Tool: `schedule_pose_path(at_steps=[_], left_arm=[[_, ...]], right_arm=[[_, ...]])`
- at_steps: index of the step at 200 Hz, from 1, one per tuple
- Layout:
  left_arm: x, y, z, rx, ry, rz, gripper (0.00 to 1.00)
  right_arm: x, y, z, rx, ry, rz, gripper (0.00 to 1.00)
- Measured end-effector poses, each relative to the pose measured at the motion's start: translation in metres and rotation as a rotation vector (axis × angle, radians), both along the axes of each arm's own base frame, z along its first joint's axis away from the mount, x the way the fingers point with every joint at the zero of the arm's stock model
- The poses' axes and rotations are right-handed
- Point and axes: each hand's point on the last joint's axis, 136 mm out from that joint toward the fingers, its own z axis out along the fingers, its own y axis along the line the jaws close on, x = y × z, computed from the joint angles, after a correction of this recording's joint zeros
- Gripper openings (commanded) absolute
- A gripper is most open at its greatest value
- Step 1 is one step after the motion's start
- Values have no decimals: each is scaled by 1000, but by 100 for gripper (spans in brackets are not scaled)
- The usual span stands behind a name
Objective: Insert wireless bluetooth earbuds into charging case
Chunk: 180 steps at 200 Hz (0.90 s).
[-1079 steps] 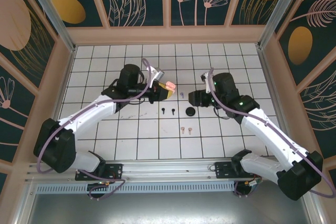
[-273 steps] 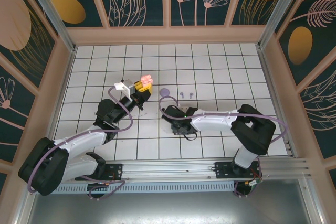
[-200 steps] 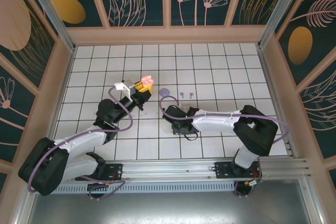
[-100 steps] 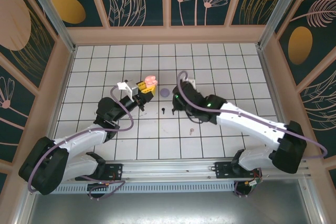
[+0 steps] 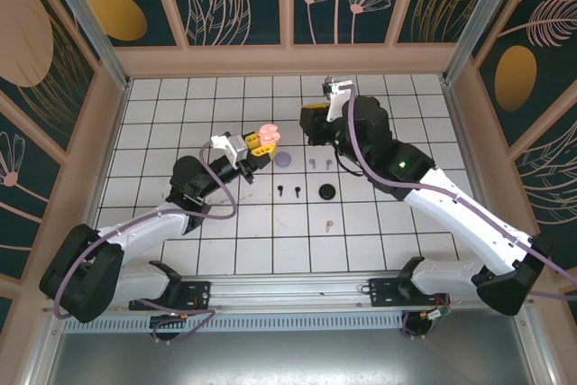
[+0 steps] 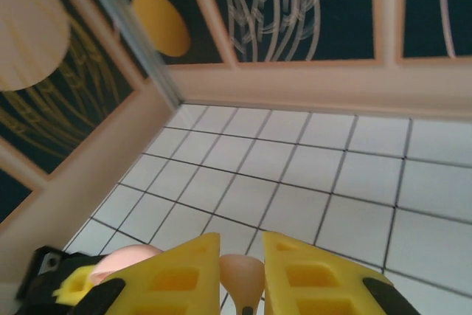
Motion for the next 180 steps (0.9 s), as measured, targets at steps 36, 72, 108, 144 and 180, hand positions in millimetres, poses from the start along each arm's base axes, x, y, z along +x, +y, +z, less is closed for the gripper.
schedule_pose_path(at_steps=[36,72,108,144,180], left_arm=[[7,-9,7,11,-35,-16,0],[13,-15,6,16,-41,-31,0],[13,-18,5,11,-55,-44,0],[14,-19,6,6,-62,-45,0],[12,-20,7,3,-62,-51,0]], right_arm=[[-7,16,11,5,-95,106,18],[-13,28,4,-2,-130,188,18],[-17,33,3,10,-146,224,18],[-19,36,2,17,-148,244,18],[-19,42,-5,15,-142,259,17]])
